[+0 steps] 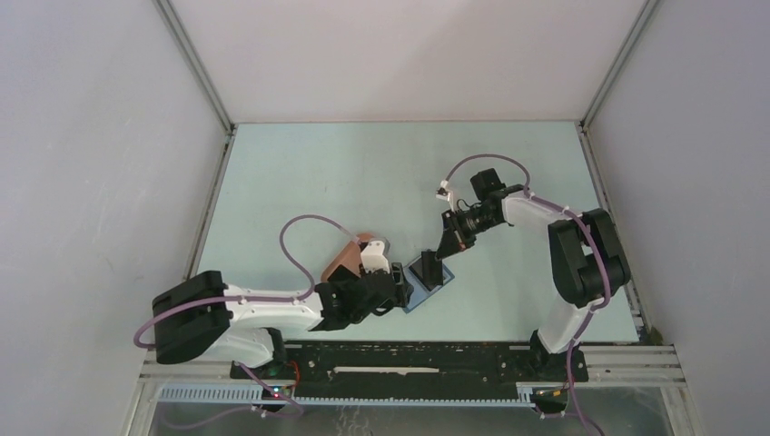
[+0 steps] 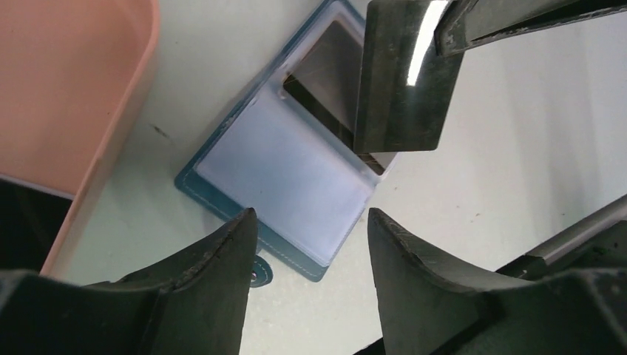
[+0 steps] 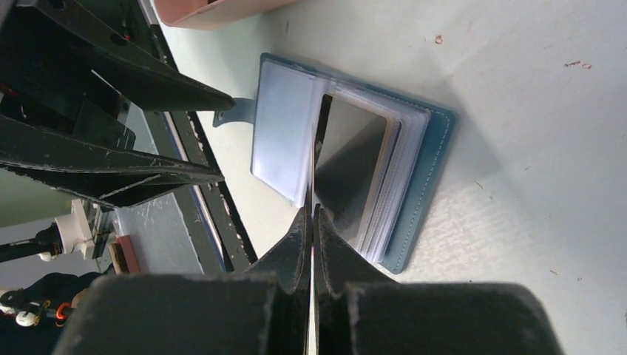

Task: Put the credit cards into the card holder
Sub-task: Insert the credit card into the card holder.

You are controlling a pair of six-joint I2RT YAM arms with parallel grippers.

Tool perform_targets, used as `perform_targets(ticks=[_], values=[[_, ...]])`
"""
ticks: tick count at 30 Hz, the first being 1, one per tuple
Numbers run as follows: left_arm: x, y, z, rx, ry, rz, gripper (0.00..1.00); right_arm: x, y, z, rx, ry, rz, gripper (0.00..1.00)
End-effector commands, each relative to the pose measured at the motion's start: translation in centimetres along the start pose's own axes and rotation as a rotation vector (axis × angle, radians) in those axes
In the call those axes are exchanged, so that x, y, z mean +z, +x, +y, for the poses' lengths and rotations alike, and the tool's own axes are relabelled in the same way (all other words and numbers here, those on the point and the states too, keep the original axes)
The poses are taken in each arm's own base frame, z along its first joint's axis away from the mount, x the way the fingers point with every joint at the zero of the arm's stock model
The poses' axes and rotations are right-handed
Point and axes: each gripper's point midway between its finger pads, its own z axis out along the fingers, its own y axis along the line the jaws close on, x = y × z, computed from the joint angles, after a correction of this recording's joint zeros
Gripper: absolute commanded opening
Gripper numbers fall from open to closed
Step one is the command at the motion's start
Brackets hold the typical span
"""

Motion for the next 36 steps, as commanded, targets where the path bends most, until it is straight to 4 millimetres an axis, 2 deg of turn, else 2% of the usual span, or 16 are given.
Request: perform_targets(ticks=[1,7,10,13,20,29,36], values=[[0.1,-0.1,0.2,-0.010,-0.035,-0.004,0.63,0.4,-0.5,0.0,-0.015,0.019,0.025,0.00],[0.9,1.2,1.0,0.009,-0.091,0.044,0.61,1.0,0.1,-0.2,0.010,0.012,0.061,0.00],[1.3,1.8,1.6,0.016,-0.126,0.063,0.52,1.2,0.4,-0.4,0.024,0.006,0.076,0.00],[1.5,2.7,2.8,0.044,-0.180,0.095,0.48,1.3,0.6,-0.4,0.031,0.005,0.086,0.00],[2.0,3.3,3.6,0.061,-0.212,0.123,0.41,1.2,0.7,-0.6,0.036,0.019,0.099,0.00],[2.5,4.2,5.0,0.092,-0.258,0.163,0.37,-0.9,-1.0,-0.1,-0.037,0.080,0.021,0.00],[3.0,4.9,5.2,0.114,-0.269,0.198,0.35,-0.9,-0.6,-1.0,-0.029,0.110,0.032,0.00]])
